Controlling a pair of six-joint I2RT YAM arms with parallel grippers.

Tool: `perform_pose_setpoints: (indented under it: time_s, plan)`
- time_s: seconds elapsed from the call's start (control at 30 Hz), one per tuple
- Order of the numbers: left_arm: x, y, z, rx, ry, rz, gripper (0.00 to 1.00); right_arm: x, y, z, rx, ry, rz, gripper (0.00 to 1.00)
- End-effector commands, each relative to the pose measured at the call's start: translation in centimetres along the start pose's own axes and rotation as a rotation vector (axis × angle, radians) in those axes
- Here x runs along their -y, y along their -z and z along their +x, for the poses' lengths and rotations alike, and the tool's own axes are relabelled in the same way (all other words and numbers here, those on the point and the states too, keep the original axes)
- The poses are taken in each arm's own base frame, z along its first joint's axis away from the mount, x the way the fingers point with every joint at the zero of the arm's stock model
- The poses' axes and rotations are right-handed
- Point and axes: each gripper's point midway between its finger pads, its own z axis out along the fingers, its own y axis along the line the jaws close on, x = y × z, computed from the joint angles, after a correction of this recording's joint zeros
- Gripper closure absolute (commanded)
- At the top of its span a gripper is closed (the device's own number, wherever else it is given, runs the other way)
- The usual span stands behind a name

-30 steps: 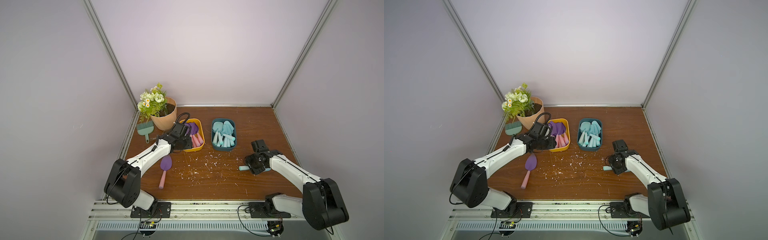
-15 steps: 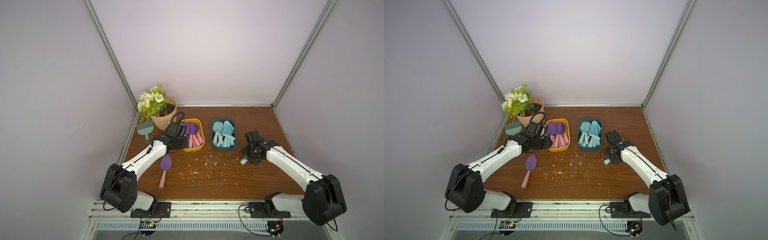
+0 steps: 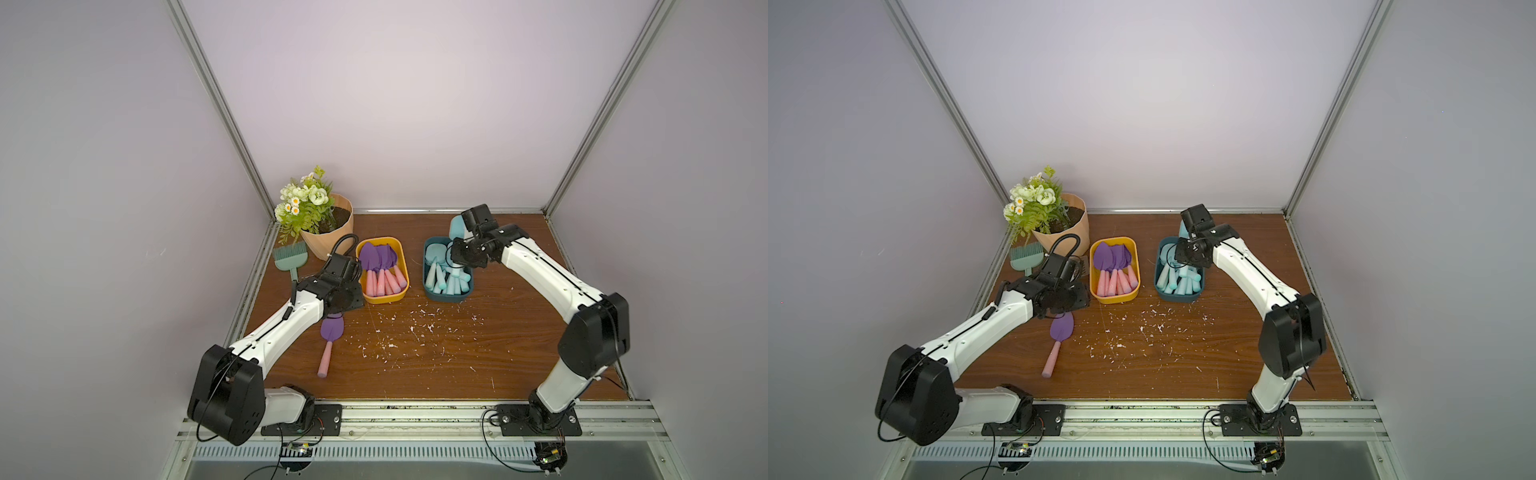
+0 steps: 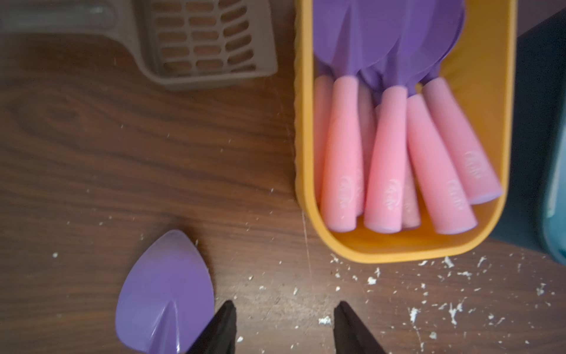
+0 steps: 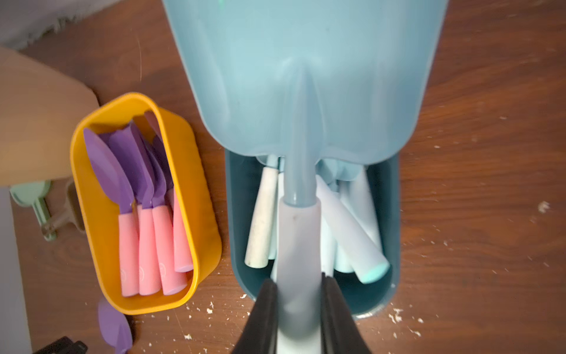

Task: Sort the small shovels by color and place them into the storage box
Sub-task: Pick up the shovel from the center of the board, then place the shovel in the storage box.

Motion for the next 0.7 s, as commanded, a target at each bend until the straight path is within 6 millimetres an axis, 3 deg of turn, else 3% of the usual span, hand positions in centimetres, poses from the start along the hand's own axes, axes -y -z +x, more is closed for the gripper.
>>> perform_pose_setpoints:
  time_s: [0.0, 0.2, 0.47, 0.67]
  plan:
    - [-2.0, 0.6, 1.3, -0.009, 0.085, -0.049, 0.46, -1.3, -0.7, 0.9, -0.075, 0.144, -0.045, 0.88]
    - [-2.8, 1.2, 1.9, 0.009, 0.118, -0.059, 0.46, -0.9, -3.7, 1.8, -0.125, 0.183, -0.015, 0.88]
    - [-3.4, 1.6, 2.1, 0.014, 0.131, -0.079, 0.45, 1.1, -5.7, 3.3, -0.163, 0.183, 0.047, 0.86]
    - [-4.0, 1.5, 3.0, -0.003, 0.14, -0.097, 0.45, 0.3, -6.3, 3.0, -0.154, 0.14, -0.005, 0.72]
